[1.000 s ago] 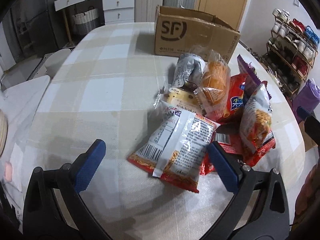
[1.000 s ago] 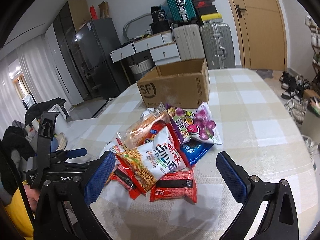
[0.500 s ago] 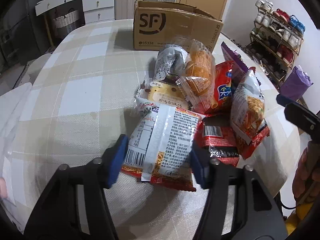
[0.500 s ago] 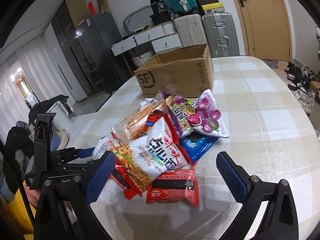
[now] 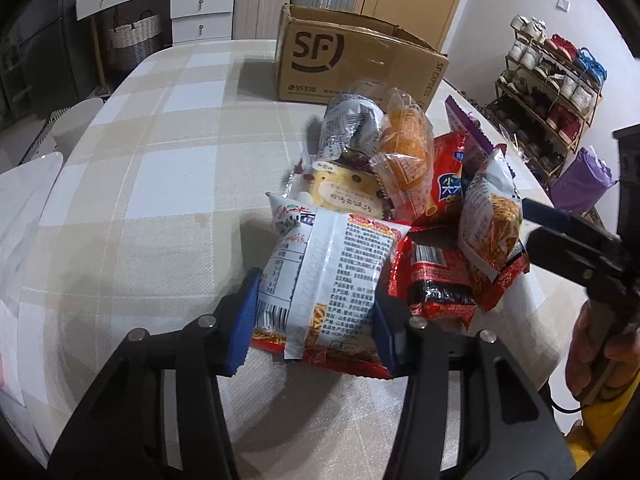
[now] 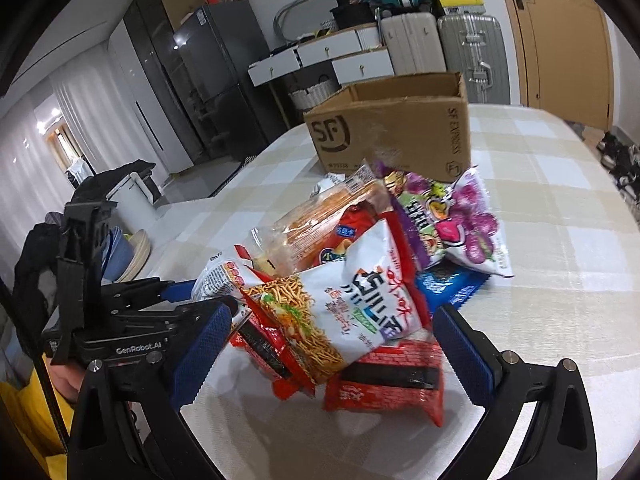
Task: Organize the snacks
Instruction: 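Lower both tools to the pile and close on white snack bags, then carry the white bags into the SF box with both tools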
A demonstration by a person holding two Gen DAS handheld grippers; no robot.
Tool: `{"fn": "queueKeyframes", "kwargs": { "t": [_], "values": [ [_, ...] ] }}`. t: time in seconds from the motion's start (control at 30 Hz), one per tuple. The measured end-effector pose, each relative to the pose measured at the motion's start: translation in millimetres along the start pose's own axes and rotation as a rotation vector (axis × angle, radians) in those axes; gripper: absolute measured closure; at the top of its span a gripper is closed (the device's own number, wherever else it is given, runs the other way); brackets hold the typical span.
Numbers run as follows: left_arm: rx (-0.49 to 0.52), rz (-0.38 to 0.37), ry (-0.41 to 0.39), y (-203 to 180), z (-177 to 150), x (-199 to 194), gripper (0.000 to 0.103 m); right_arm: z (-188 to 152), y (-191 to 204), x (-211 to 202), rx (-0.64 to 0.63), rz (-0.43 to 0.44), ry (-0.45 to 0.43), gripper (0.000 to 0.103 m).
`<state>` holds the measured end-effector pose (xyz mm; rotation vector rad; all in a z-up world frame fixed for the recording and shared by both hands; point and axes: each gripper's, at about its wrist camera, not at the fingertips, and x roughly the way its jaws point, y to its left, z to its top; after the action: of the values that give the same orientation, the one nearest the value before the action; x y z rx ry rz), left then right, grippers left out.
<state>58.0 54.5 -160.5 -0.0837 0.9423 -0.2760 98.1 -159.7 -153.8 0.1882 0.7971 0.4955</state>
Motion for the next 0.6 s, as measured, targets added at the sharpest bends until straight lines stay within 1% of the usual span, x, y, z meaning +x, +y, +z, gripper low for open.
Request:
{"fn": "queueKeyframes", "kwargs": {
  "t": [0.17,0.2,0.23,0.37,0.43,0.6],
  "values": [
    [-0.015,-0.011,-0.009,5.7,-4.2,-5.8,0.056,4.2,0.7,21.6,0.023,-0.013,0.053,0.000],
    [-0.017,-0.012,-0.010,6.8,-4.9,-6.1,0.056,5.0,0.7,25.4,0.026,-0.015,0.063,0.001],
    [-0.019,-0.014,-0.011,7.9,-5.6,-6.7,0.056,5.3,1.0,29.1,0.031,-0.010,0.070,0.004],
    [-0.025,-0.021,-0.015,11.6,-6.2,-9.5,0.056,7.5,4.7,35.9,0.022,-0.032,0.064,0.007],
    [-0.027,-0.023,-0.019,12.8,-6.3,-10.7,0.056,7.3,5.1,37.1,0.020,-0.039,0.060,0.011],
    [-0.036,-0.030,-0.025,14.8,-8.1,-15.8,0.056,6.2,0.4,36.8,0.044,-0.020,0.056,0.018]
  ]
}}
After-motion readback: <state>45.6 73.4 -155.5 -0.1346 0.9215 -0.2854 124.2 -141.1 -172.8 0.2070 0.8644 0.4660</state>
